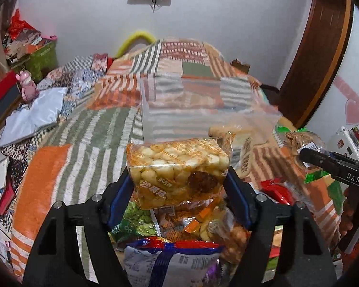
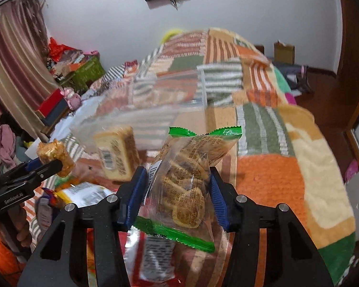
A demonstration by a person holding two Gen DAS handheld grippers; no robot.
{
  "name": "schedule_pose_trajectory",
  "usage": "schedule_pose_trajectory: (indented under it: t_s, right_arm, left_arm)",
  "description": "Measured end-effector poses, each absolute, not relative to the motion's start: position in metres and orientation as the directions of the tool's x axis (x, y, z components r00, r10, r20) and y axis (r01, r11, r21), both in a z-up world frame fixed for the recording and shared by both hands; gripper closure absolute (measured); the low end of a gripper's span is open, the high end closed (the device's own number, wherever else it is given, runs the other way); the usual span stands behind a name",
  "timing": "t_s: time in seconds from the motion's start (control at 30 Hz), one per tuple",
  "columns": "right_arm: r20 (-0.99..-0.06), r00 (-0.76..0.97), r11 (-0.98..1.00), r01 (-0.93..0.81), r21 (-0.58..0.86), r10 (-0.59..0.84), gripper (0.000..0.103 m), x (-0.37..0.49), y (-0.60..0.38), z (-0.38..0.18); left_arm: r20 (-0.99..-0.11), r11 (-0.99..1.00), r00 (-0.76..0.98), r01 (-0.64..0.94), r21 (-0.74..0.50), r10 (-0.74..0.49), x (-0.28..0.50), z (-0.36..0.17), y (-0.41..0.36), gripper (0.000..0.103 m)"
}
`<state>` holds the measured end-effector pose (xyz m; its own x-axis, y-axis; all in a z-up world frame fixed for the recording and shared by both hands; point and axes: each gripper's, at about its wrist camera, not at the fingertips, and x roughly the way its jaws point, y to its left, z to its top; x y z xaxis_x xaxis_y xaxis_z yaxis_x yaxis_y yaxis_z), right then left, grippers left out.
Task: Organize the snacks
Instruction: 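Carry both packs into the clear plastic box and open both tools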
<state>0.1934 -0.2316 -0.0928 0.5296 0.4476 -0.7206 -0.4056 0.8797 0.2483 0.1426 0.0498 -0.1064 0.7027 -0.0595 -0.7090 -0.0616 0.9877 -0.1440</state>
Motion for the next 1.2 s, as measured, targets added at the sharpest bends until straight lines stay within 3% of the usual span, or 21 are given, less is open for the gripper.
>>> schedule_pose_trajectory:
  t_s: [0.2, 0.4, 0.67, 0.7, 0.83, 0.97, 1.03, 1.2]
  right_arm:
    - [-0.665, 0.571, 0.863, -0.443, 0.243, 0.481, 0.056, 0.198, -0.222, -0.067]
    - [-0.629, 0.594, 0.849, -0.478, 0.225, 0.501, 0.068, 0.21, -0.21, -0.051]
    - [-0.695, 0.536, 0.846, -0.491, 0.207, 0.48, 0.068, 0.225, -0.199, -0.079]
    - [-0.703, 0.533, 0.848, -0.492, 0.196, 0.471, 0.067, 0.223, -0.201, -0.083]
    - [-0.724, 0.506, 0.846, -0.494, 0.203, 0.469, 0.042, 0.221, -0.206, -0.095]
    - [-0.749, 0.468, 0.817, -0.552, 0.167, 0.469, 0.035, 0.218, -0.193, -0.1]
    - [-0.764, 0.448, 0.799, -0.584, 0.143, 0.464, 0.024, 0.216, -0.185, -0.107]
    - [-0.819, 0.361, 0.77, -0.62, 0.147, 0.447, 0.022, 0.218, -0.173, -0.133]
  left_arm:
    - [-0.653, 0.99, 0.755, -0.048, -0.13, -0.049, 0.139, -0.075, 0.048, 0.03]
    - [-0.626, 0.987, 0.777, -0.037, -0.155, -0.069, 0.156, -0.052, 0.053, 0.03]
    - [-0.629, 0.99, 0.776, -0.045, -0.134, -0.05, 0.18, -0.051, 0.056, 0.03]
    - [-0.63, 0.99, 0.775, -0.045, -0.136, -0.051, 0.18, -0.052, 0.056, 0.03]
    - [-0.645, 0.988, 0.761, -0.047, -0.147, -0.06, 0.181, -0.061, 0.059, 0.03]
    - [-0.66, 0.988, 0.748, -0.036, -0.148, -0.072, 0.179, -0.069, 0.058, 0.03]
    - [-0.665, 0.989, 0.743, -0.031, -0.147, -0.075, 0.176, -0.072, 0.057, 0.03]
    - [-0.672, 0.989, 0.736, -0.023, -0.146, -0.082, 0.171, -0.076, 0.058, 0.03]
